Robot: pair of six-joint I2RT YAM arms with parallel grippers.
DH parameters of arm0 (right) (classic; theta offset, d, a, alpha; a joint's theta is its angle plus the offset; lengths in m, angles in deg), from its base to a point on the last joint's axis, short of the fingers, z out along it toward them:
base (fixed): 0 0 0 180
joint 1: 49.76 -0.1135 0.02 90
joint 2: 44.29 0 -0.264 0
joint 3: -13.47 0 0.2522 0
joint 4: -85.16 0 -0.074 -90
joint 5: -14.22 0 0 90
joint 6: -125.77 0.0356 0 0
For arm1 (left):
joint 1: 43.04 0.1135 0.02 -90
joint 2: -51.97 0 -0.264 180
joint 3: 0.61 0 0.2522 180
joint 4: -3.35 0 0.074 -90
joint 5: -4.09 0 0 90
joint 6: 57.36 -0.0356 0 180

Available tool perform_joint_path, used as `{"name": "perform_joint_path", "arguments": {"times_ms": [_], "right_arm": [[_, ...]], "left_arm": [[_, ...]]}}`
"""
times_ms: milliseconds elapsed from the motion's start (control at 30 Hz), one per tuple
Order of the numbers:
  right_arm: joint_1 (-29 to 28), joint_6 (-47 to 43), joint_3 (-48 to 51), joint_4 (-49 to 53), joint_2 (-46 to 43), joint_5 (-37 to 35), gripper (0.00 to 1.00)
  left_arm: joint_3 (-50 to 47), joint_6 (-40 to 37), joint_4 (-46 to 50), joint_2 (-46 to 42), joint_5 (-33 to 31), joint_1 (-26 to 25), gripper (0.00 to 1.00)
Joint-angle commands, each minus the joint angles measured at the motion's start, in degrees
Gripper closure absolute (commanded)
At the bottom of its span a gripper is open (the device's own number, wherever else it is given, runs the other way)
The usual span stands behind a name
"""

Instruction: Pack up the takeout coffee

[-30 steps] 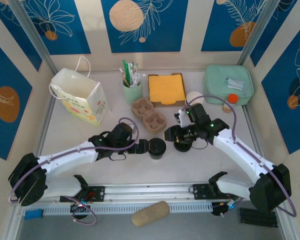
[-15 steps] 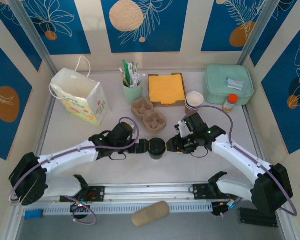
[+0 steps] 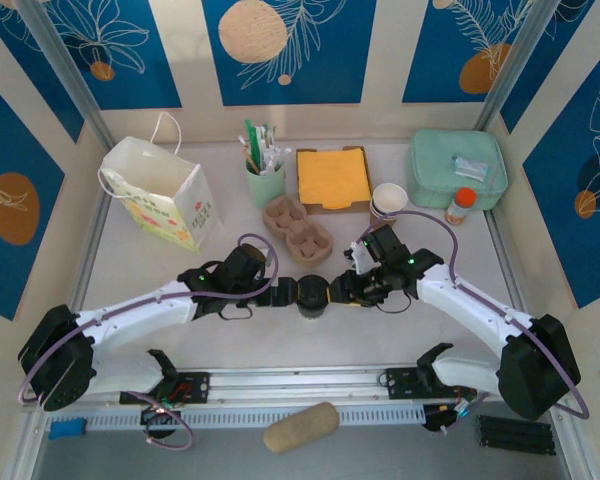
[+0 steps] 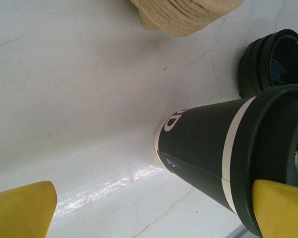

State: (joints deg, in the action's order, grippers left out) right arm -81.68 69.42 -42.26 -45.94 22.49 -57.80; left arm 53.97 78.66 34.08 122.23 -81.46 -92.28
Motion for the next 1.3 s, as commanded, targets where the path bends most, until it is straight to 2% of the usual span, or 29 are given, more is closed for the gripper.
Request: {"name": "perform_joint_path", "arguments": {"times_ms": [0, 300, 667, 833, 1033, 1267], "right_arm": [[-0.5, 1.1, 1.8, -1.0, 1.6, -1.1, 0.56], [-0.6, 2.8, 4.8, -1.1, 1.9, -1.6, 0.57], [1.1, -1.5, -8.2, 5.8, 1.2, -0.8, 0.54], [1.2, -3.0, -11.0, 6.7, 2.2, -1.0, 0.52], [-2.0, -4.9, -14.3, 8.9, 3.4, -4.6, 0.46], [-7.8, -7.0, -19.9, 13.6, 5.9, -13.1, 0.38]], "left_arm": [[-0.4, -0.9, 2.0, 1.2, 0.2, 0.2, 0.00], [-4.3, 1.1, -1.3, 1.8, 1.3, 0.2, 0.00], [-0.6, -1.0, 2.0, 0.9, -0.6, 0.2, 0.00], [0.2, -1.4, 2.4, 0.6, -0.8, 0.2, 0.00], [1.7, -1.7, 2.7, -0.5, -0.8, 0.2, 0.00], [4.7, -2.2, 2.8, -3.5, -1.1, 0.2, 0.01]]}}
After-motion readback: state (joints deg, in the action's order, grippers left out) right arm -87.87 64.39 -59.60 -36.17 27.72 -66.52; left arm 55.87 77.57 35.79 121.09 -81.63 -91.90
